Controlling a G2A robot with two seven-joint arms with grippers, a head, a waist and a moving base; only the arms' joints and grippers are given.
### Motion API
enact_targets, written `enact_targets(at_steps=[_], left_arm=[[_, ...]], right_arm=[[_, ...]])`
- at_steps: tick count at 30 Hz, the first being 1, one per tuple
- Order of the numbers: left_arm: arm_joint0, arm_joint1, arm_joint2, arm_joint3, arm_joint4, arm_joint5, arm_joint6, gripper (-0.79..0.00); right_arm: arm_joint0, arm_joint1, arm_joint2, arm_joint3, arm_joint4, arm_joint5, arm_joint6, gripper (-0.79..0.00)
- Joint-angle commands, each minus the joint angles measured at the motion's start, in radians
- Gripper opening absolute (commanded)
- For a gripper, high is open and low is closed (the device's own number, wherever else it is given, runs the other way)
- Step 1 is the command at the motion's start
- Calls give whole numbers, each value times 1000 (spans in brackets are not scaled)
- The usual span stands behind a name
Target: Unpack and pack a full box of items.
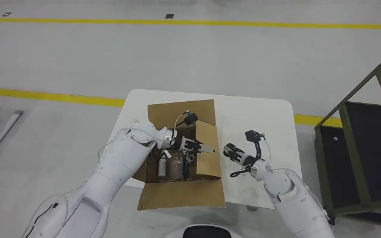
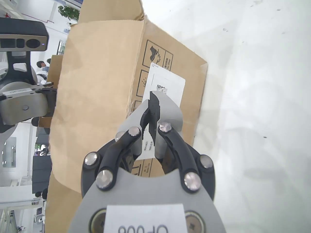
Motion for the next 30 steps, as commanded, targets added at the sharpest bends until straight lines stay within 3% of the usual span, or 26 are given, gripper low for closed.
enact_targets(at_steps=[1, 5, 7, 8, 11, 20, 23, 25, 26, 30], left_arm=[[-3, -4, 3, -51, 6, 17, 28, 0], [-16, -22, 38, -121, 46, 26, 65, 0], [-29, -33, 63, -128, 79, 29, 83, 0], [-36, -40, 75, -124, 97, 35, 105, 0], [-48, -61, 107, -105, 109, 36, 138, 0], [-82, -126, 191, -3, 160, 18, 201, 0], [-89, -146, 208, 22, 157, 5, 203, 0], [-95, -158, 221, 34, 162, -8, 201, 0], [-97, -164, 228, 41, 166, -11, 201, 0], [-104, -188, 248, 76, 180, -14, 211, 0]], right_arm=[[-32, 7, 44, -29, -4, 0, -32, -785], [-116, 25, 146, -92, 0, 8, -54, -785], [-161, 32, 202, -128, 21, 14, -63, -714], [-184, 36, 228, -145, 31, 15, -70, -705], [-243, 42, 296, -193, 63, 28, -83, -560], [-334, 49, 396, -233, 268, -59, -21, -400], [-340, 49, 407, -221, 316, -39, 3, -397], [-342, 48, 414, -218, 366, -40, 8, -89], [-344, 48, 419, -213, 392, -37, 16, 0], [-342, 51, 438, -196, 455, 0, 66, 0]])
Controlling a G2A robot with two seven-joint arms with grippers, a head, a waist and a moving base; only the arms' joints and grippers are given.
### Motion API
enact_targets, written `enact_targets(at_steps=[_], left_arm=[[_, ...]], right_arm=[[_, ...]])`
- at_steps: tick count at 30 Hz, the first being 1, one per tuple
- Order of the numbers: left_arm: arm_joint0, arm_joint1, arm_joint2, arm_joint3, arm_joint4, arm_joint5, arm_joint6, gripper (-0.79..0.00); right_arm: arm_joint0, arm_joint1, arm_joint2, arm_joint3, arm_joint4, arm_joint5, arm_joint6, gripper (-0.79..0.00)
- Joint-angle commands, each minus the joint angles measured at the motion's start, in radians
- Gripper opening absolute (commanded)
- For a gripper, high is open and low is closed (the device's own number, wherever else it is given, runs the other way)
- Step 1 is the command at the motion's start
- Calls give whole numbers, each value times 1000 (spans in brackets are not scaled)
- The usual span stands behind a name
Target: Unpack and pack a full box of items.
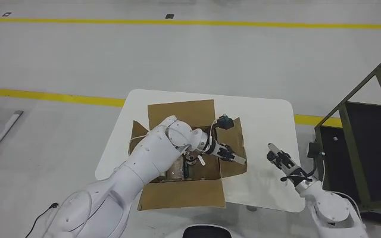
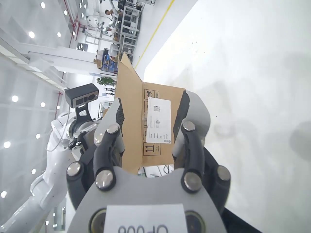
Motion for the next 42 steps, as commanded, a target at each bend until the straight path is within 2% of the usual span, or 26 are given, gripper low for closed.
enact_targets(at_steps=[1, 5, 12, 13, 15, 19, 25, 26, 28, 35, 42], left_arm=[[-3, -12, 8, 20, 2, -5, 4, 0], [-10, -30, 17, 61, 7, -11, 2, 0], [-23, -54, 20, 114, 5, -27, -4, 0], [-24, -57, 20, 120, 4, -28, -5, 0], [-27, -63, 19, 132, 4, -33, -7, 0], [-32, -72, 15, 155, 3, -42, -13, 0], [-37, -81, 8, 185, 6, -57, -18, 0], [-37, -82, 7, 190, 7, -60, -20, 0], [-38, -84, 4, 197, 7, -64, -24, 0], [-52, -80, -18, 217, 14, -90, -32, 0], [-64, -41, -57, 229, 67, -148, -23, 0]], right_arm=[[3, 2, 9, 4, 19, 29, 26, 0], [16, 5, 12, -7, 23, 33, 59, 0], [80, 7, -57, 0, -20, 75, 135, 0], [94, 6, -72, 10, -22, 82, 140, -40], [121, 4, -103, 32, -33, 100, 154, -397], [169, -1, -157, 78, -38, 114, 162, -505], [215, -7, -204, 136, -28, 111, 157, -625], [219, -7, -209, 142, -28, 110, 156, -662], [224, -8, -215, 153, -25, 108, 153, -785], [226, -12, -226, 167, 11, 95, 129, -785], [193, -12, -199, 157, 41, 57, 57, -785]])
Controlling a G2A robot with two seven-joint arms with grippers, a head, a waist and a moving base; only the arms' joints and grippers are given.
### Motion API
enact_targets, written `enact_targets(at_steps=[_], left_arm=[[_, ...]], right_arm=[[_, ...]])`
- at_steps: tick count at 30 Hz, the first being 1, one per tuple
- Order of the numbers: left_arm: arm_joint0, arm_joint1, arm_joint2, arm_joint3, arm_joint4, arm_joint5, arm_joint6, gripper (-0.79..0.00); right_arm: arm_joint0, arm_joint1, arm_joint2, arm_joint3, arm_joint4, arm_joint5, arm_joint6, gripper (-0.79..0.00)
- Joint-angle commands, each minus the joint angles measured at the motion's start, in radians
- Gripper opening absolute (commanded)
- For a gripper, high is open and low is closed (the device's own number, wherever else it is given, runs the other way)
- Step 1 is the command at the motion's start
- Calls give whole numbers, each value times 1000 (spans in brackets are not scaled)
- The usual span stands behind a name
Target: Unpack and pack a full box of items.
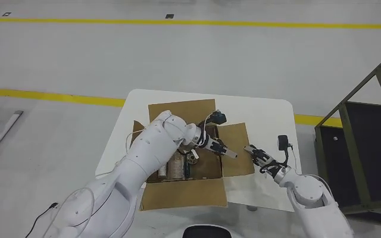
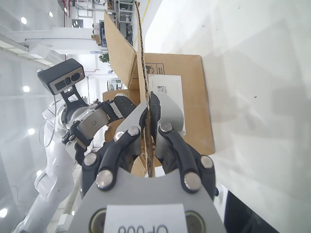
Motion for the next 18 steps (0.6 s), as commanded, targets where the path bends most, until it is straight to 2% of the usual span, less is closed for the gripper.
enact_targets(at_steps=[1, 5, 9, 13, 18], left_arm=[[0, 16, -17, 2, 8, -10, 1, 0], [8, 55, -63, -19, 17, -17, 11, 0], [27, 99, -115, -82, 29, -7, 7, 0], [60, 146, -165, -183, 82, 28, 9, 0], [139, 201, -228, -341, 144, 97, -18, 0]], right_arm=[[-15, 1, 13, -9, 4, -20, -24, -785], [-54, 2, 42, -33, 11, -52, -76, -785], [-97, 3, 69, -68, -3, -78, -146, -785], [-132, 3, 80, -95, -18, -71, -177, -785], [-134, 0, 65, -82, -23, -64, -178, -785]])
